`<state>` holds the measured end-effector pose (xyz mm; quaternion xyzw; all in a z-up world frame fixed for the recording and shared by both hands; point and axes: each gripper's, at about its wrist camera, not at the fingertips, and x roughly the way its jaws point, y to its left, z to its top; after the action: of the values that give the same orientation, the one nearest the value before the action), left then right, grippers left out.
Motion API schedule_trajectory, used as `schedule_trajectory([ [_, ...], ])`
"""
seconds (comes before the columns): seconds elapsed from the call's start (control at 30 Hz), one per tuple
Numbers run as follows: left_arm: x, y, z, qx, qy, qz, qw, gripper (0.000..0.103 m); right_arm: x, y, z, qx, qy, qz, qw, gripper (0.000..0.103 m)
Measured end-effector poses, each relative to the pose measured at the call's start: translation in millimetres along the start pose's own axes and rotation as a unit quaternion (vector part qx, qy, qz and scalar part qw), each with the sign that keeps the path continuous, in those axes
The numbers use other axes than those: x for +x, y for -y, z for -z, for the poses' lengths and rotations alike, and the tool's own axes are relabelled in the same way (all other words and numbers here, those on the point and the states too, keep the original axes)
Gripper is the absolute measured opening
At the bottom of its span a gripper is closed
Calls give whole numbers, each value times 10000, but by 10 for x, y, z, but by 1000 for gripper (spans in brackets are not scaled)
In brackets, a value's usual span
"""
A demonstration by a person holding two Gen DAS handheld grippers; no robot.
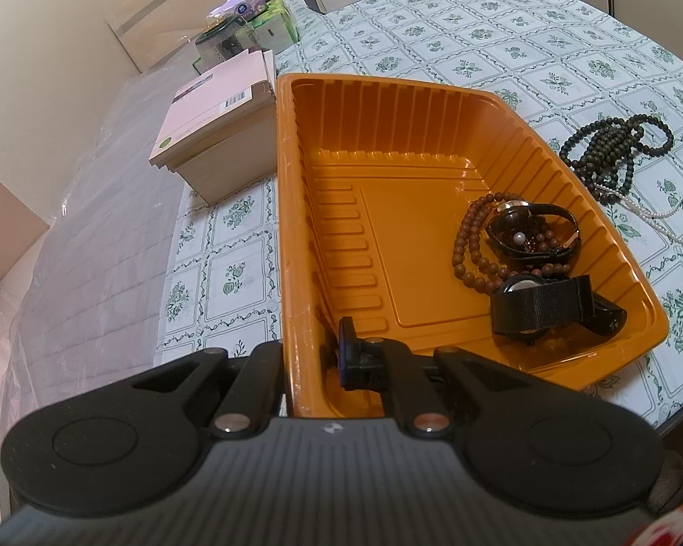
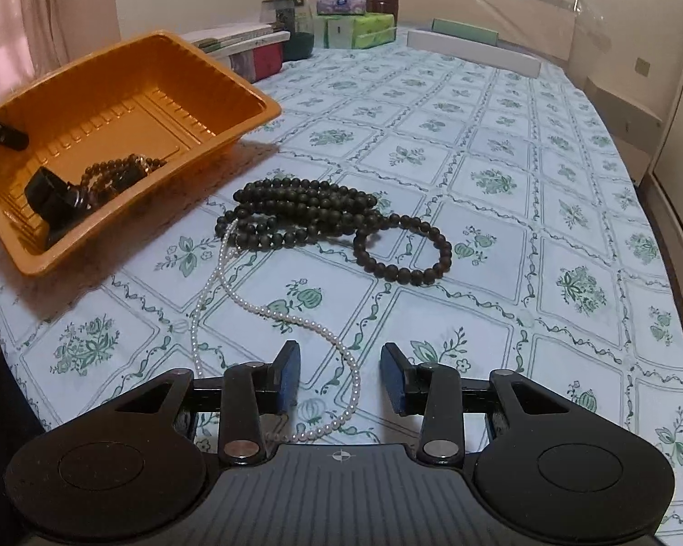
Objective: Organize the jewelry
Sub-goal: 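Move the right tool to the white pearl necklace in the pile, then grasp the white pearl necklace with the right tool and lift it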
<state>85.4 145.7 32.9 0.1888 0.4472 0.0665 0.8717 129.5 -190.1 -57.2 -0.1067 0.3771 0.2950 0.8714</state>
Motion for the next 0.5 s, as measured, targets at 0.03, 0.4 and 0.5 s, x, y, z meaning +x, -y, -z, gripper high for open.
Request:
schedule_trajectory([
  [0.03,1,-1,0,1,0,-1,10000,6,17,12,4,33,35,-9,10000,27],
  [0.4,-2,-17,-4,-9,-8,19,10000,6,-264,-84,-169,-105,368,240,9990,1],
  [0.5,-3,-20,-5,-10,-6,18,10000,6,-457,-101,-344,-208,660,280,9972,1],
])
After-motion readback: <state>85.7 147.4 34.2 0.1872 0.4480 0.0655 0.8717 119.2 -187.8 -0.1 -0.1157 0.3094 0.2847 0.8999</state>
